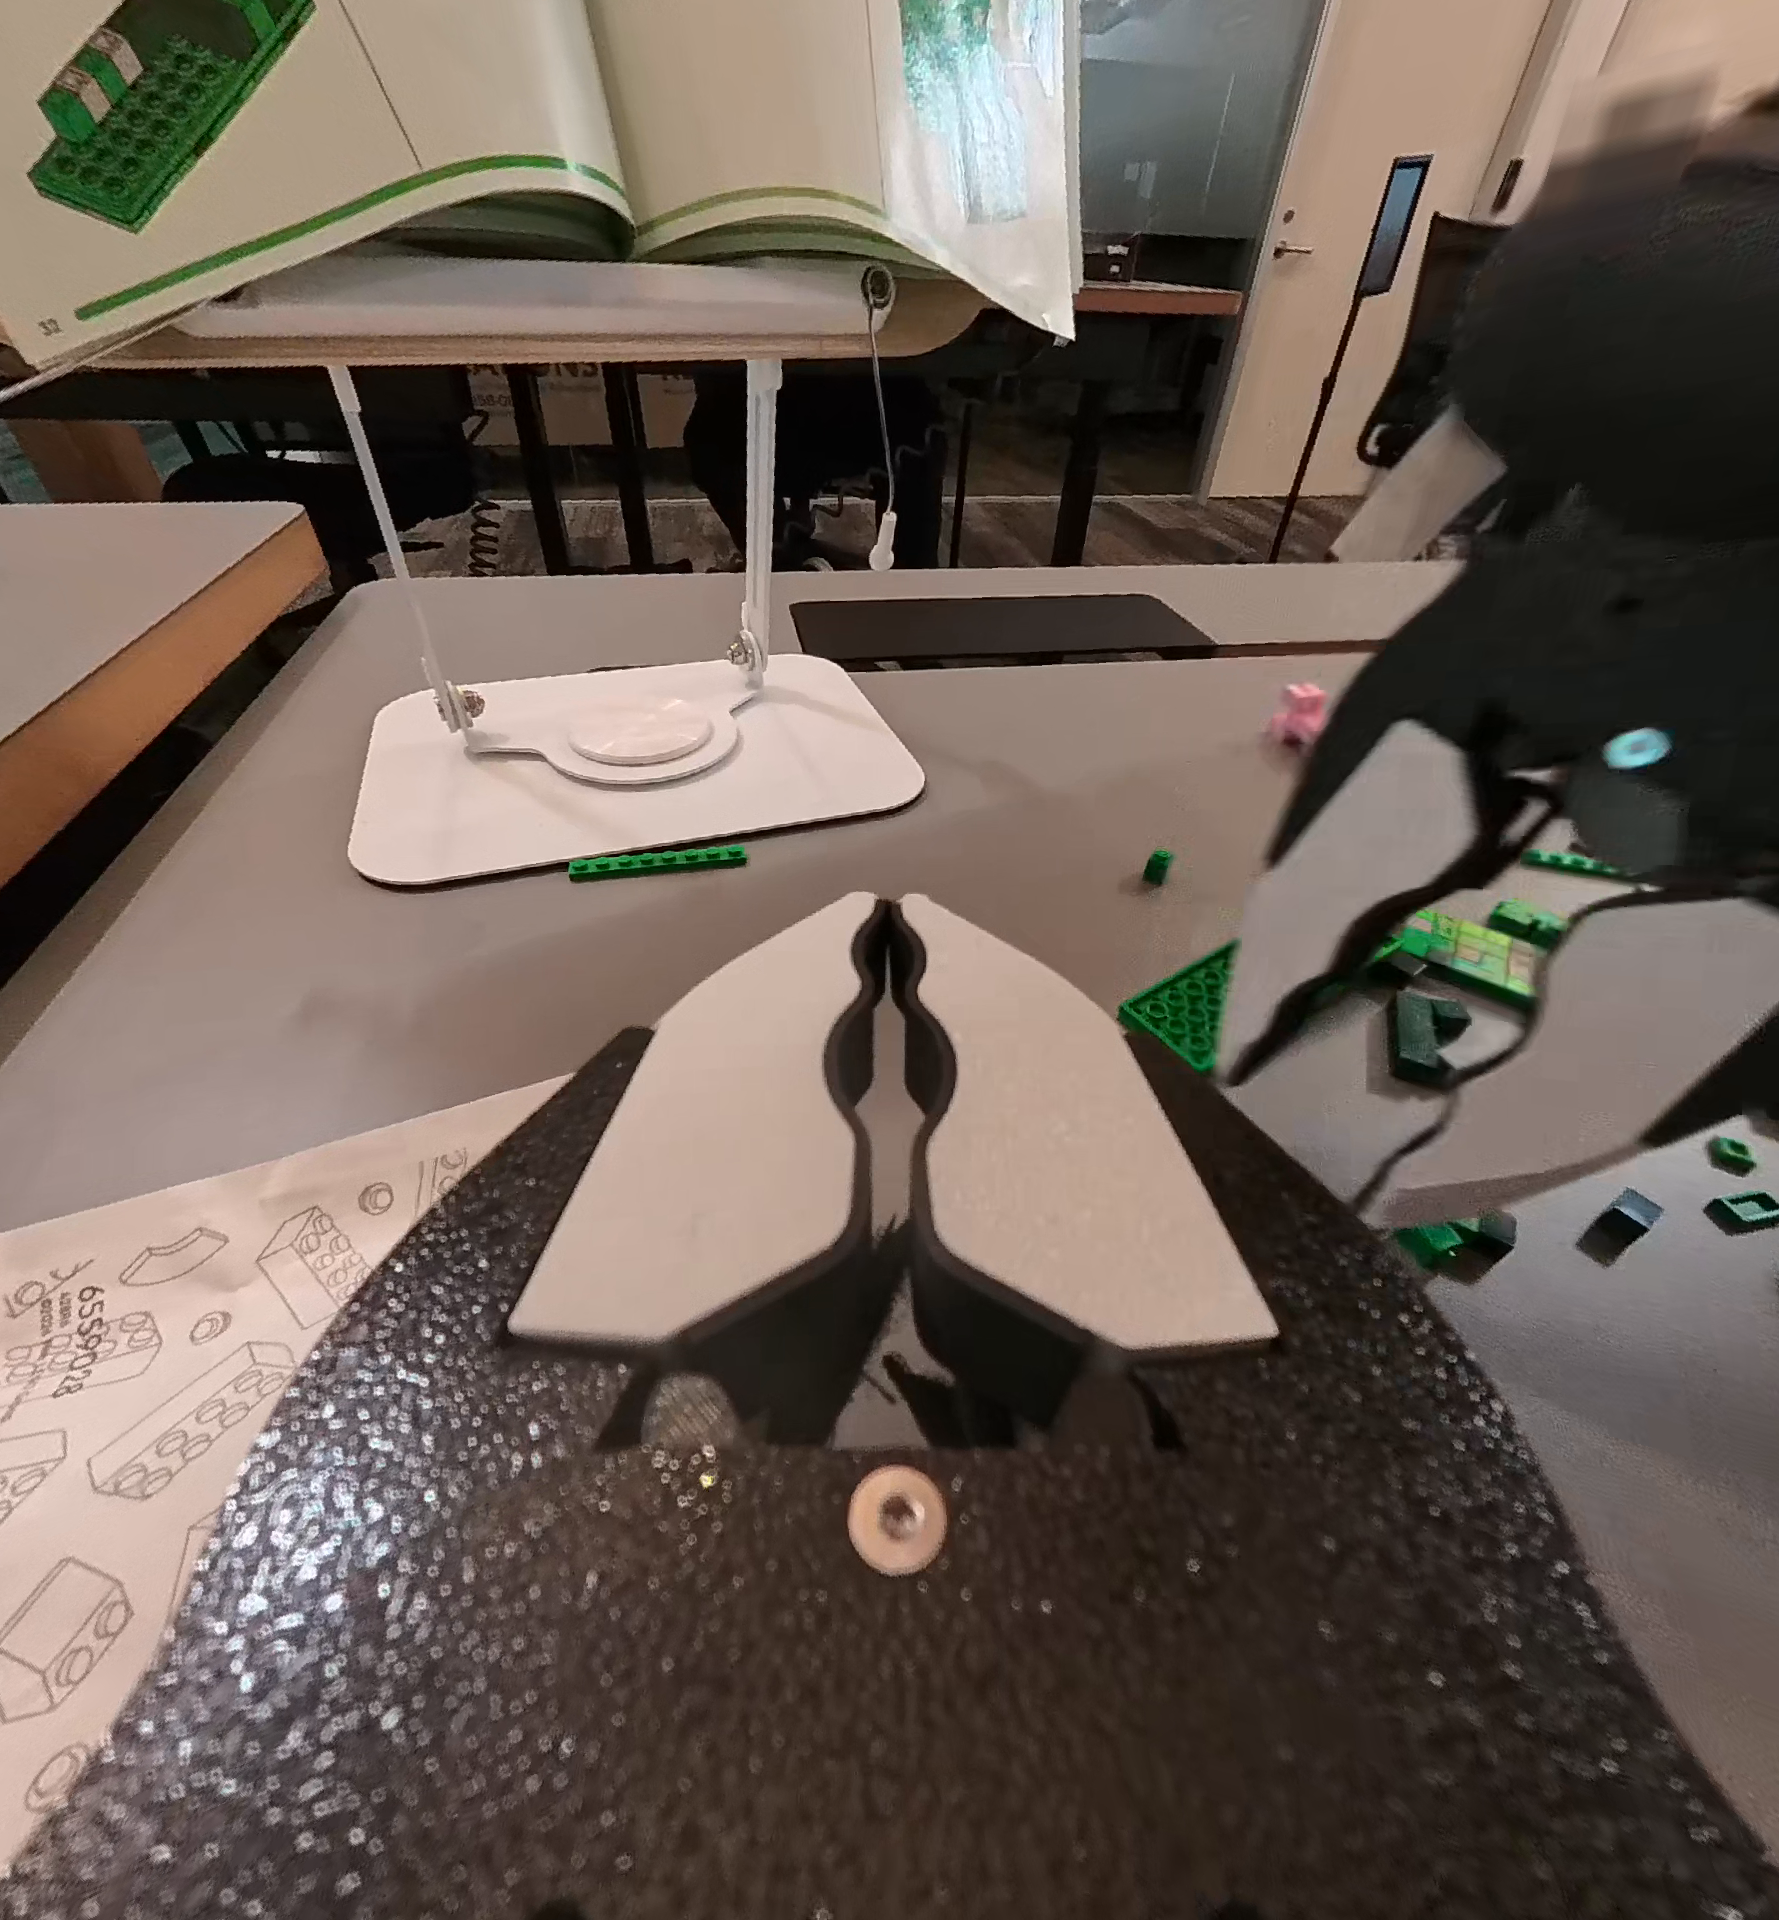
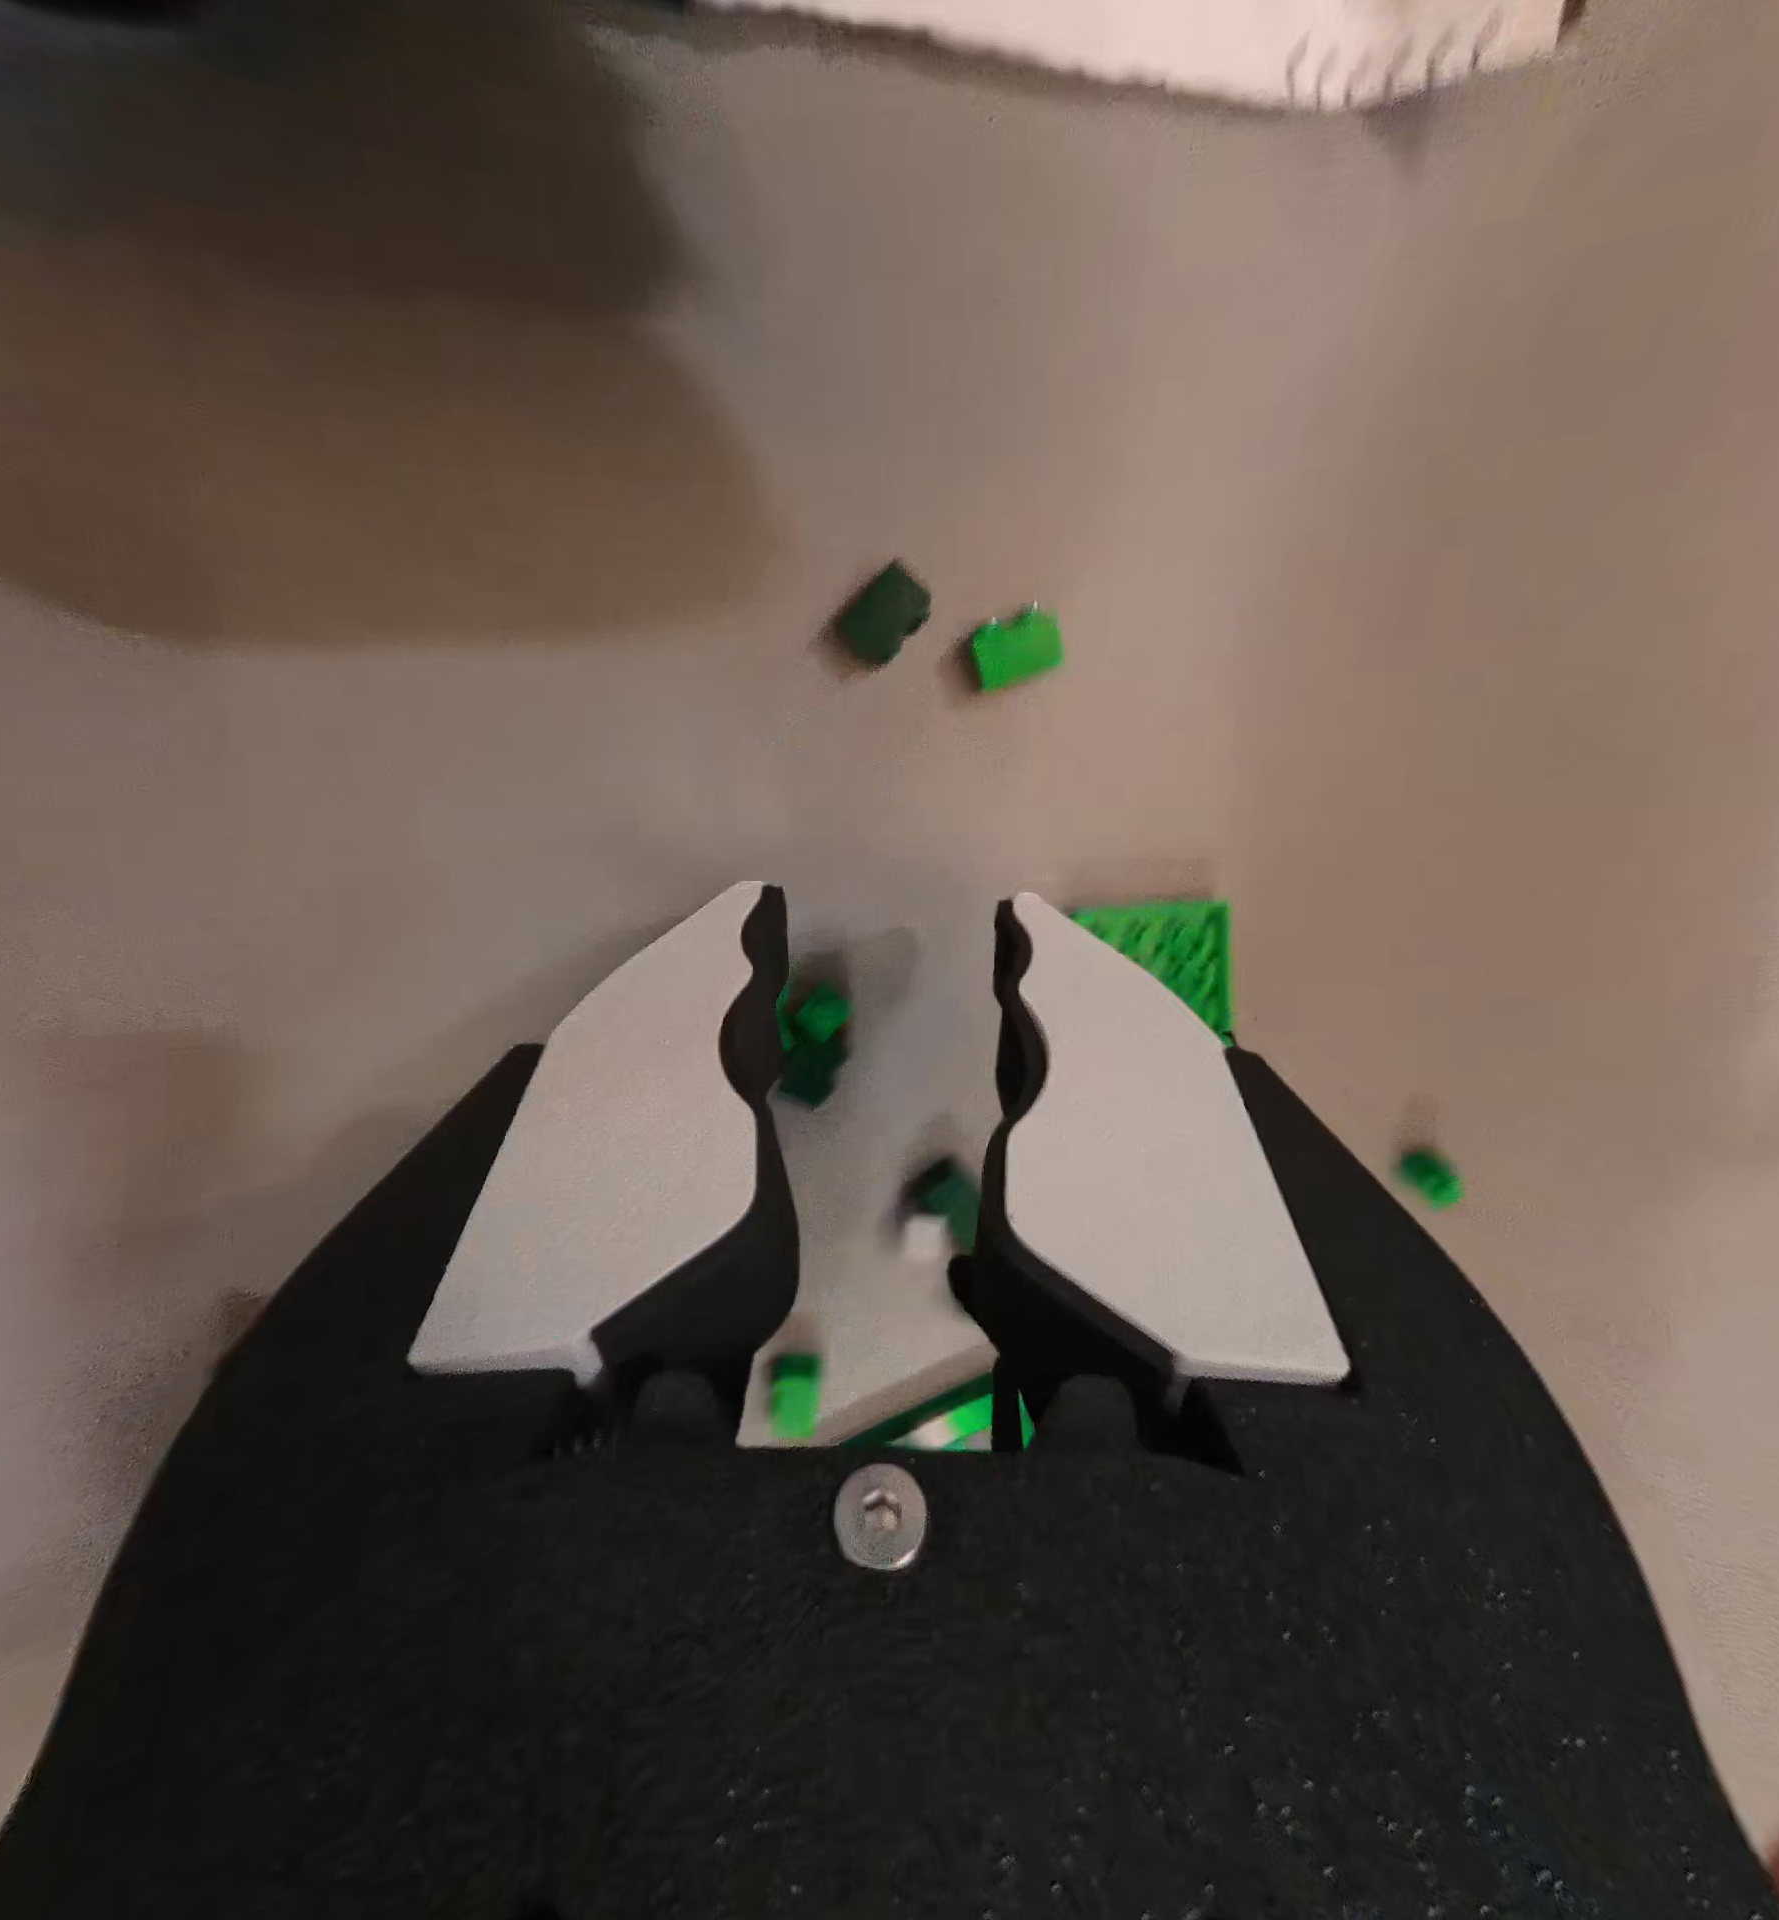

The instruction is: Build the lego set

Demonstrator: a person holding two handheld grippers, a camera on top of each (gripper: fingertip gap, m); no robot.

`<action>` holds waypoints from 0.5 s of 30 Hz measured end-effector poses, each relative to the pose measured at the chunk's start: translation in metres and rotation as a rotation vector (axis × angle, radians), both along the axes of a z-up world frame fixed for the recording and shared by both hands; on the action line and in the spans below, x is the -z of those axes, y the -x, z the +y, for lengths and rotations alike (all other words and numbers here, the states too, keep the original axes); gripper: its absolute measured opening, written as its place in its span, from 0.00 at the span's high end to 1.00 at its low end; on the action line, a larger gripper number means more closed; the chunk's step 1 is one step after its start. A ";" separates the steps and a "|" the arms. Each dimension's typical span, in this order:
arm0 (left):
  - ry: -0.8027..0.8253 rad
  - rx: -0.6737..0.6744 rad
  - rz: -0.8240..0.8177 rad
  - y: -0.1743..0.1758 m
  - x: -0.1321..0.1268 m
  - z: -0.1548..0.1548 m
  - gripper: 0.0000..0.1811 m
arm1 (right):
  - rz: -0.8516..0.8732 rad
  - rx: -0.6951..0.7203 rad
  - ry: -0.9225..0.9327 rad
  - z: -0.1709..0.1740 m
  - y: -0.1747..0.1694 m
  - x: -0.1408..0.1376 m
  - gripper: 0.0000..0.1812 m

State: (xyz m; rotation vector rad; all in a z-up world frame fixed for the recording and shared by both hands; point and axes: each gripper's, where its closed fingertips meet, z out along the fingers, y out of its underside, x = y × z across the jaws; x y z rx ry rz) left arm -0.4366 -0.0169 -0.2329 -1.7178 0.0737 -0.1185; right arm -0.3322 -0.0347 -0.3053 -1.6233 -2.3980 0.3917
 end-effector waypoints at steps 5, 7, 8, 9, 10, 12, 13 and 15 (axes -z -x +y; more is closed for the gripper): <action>0.002 0.016 -0.021 -0.002 0.000 0.001 1.00 | -0.008 0.118 -0.023 -0.009 -0.033 0.008 0.80; 0.004 0.018 -0.013 -0.004 0.001 0.001 1.00 | 0.009 0.129 -0.043 -0.013 -0.031 0.012 0.81; 0.005 0.020 -0.008 -0.004 0.001 0.001 1.00 | 0.021 0.138 -0.052 -0.012 -0.029 0.013 0.82; 0.005 0.020 -0.004 -0.004 0.001 0.001 1.00 | 0.029 0.146 -0.053 -0.012 -0.028 0.014 0.81; 0.006 0.020 -0.003 -0.004 0.001 0.001 1.00 | 0.033 0.153 -0.047 -0.013 -0.027 0.015 0.81; 0.007 0.023 -0.006 -0.005 0.001 0.001 1.00 | 0.021 0.163 -0.045 -0.011 -0.028 0.018 0.81; 0.006 0.023 -0.009 -0.005 0.001 0.001 1.00 | 0.011 0.162 -0.050 -0.011 -0.029 0.019 0.82; 0.006 0.026 -0.014 -0.005 0.001 0.001 1.00 | 0.009 0.158 -0.053 -0.011 -0.029 0.019 0.83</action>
